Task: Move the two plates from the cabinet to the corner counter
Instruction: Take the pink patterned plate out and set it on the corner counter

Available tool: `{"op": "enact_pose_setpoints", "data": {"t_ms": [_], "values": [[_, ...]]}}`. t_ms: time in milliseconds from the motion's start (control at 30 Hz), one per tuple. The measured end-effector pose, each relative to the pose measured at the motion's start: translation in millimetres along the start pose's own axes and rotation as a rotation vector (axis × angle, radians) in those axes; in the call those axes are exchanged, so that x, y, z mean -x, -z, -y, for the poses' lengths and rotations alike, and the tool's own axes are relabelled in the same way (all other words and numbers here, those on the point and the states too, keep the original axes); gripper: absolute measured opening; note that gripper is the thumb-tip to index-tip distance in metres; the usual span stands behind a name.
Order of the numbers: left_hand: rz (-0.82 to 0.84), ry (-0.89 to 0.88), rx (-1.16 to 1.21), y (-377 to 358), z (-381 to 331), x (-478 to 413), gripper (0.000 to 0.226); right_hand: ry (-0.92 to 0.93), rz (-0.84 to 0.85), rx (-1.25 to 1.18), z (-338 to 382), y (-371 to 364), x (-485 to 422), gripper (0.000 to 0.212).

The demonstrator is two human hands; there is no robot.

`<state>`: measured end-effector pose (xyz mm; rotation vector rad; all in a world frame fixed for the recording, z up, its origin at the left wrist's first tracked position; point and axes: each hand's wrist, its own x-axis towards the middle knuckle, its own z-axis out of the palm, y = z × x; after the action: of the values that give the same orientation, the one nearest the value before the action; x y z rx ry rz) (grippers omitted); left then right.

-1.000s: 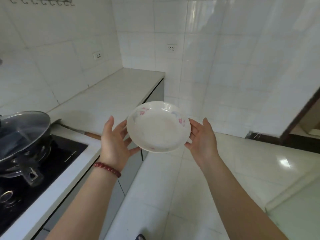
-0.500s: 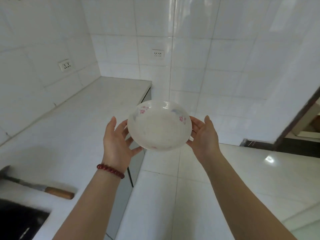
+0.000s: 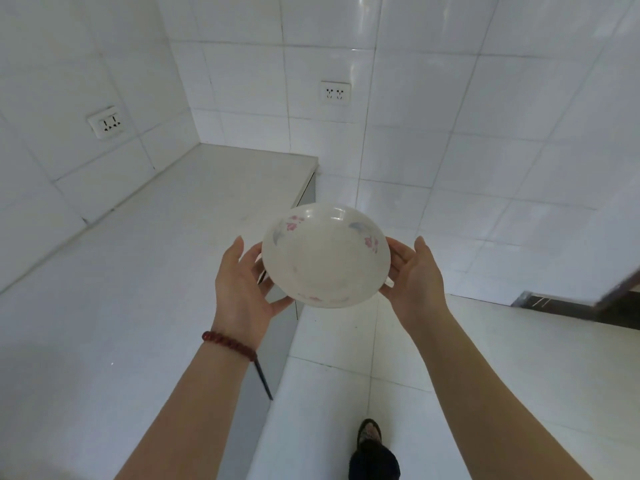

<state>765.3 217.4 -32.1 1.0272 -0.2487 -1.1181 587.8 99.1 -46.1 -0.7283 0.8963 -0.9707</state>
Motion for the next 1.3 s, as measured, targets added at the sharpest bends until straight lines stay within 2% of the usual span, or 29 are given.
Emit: {"op": "enact_pose_setpoints", "data": {"t_ms": [400, 567, 667, 1000, 1167, 1300], "values": [[-0.103, -0.052, 0.037, -74, -37, -229, 0.047, -0.027, 0.094, 0.069, 62, -55, -254, 0.049], [-0.216, -0.073, 0.065, -82, -56, -308, 0.045, -0.089, 0.137, 0.083, 66, -94, -341, 0.048], [-0.271, -0.094, 0.065, -77, -72, -362, 0.049, -0.111, 0.179, 0.105, 62, -123, -397, 0.048], [-0.354, -0.112, 0.068, -47, -147, -524, 0.039, -0.141, 0.248, 0.153, 45, -246, -559, 0.048], [-0.482, -0.12, 0.098, -24, -175, -580, 0.035, -0.21, 0.284, 0.192, 25, -304, -623, 0.048], [-0.608, -0.143, 0.142, -2, -192, -616, 0.046, -0.27, 0.38, 0.262, 2, -351, -672, 0.045]]}}
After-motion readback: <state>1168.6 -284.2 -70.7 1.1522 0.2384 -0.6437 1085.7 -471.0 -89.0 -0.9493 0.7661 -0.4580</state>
